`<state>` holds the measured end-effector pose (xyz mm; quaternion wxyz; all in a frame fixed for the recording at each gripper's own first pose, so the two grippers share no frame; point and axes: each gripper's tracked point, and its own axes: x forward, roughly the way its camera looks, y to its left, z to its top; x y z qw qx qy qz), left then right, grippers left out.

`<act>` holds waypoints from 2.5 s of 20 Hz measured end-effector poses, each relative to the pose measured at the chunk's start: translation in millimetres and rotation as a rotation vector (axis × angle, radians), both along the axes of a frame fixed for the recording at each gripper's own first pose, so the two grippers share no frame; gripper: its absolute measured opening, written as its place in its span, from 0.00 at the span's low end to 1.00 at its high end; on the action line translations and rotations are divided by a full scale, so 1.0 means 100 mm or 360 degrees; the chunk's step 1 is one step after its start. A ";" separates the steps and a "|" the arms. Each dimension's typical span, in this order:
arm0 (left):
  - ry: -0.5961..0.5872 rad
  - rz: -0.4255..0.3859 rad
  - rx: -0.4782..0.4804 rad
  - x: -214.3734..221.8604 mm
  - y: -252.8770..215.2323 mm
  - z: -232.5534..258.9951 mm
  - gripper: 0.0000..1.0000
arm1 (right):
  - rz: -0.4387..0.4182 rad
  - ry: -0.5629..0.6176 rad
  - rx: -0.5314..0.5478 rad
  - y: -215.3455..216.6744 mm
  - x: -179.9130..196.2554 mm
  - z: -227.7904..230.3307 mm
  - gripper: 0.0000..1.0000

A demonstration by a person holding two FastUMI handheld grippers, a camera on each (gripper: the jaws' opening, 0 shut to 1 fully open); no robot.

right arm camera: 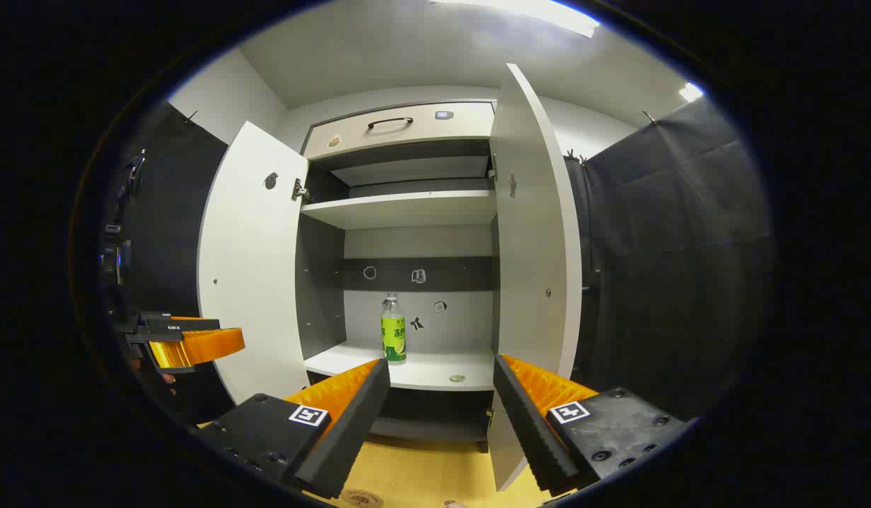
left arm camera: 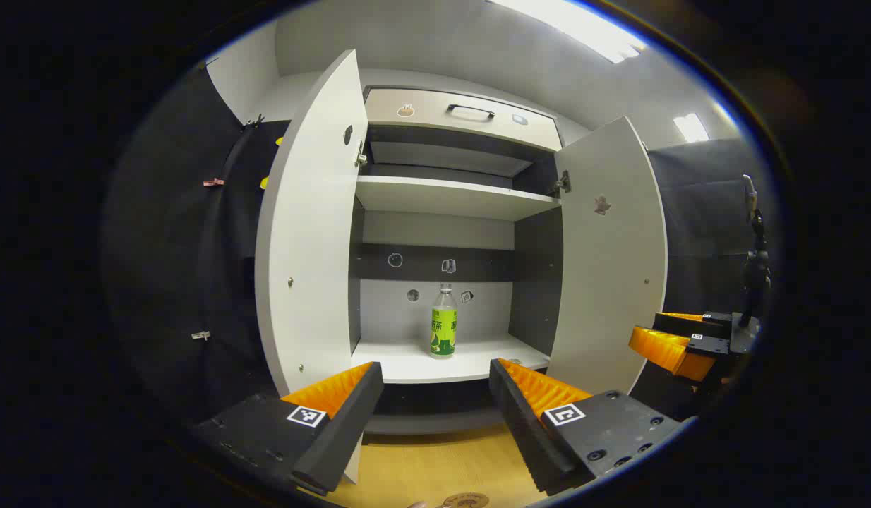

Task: Grasp the bottle in the cabinet with the left hand and place it on the coaster, then close the right door with the right hand and the left door with the left hand.

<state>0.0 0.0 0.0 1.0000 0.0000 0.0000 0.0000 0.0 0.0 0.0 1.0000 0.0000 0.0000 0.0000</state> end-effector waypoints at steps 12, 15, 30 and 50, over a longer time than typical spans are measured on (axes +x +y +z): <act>-0.0035 0.0026 0.0063 -0.07 0.00 0.07 0.96 | 0.0020 -0.0017 0.0011 -0.01 -0.02 0.06 0.98; -0.0046 0.0024 0.0052 -0.08 0.00 0.09 0.96 | 0.0003 -0.0030 -0.0012 -0.09 -0.04 0.08 0.98; -0.0032 0.0033 0.0089 0.13 -0.31 0.01 0.96 | -0.0154 -0.0031 0.0013 -0.87 -0.08 0.13 0.98; -0.0102 -0.0101 0.0088 3.04 -0.24 -0.12 0.94 | -0.0123 0.0046 -0.0116 -0.33 0.35 -0.17 0.98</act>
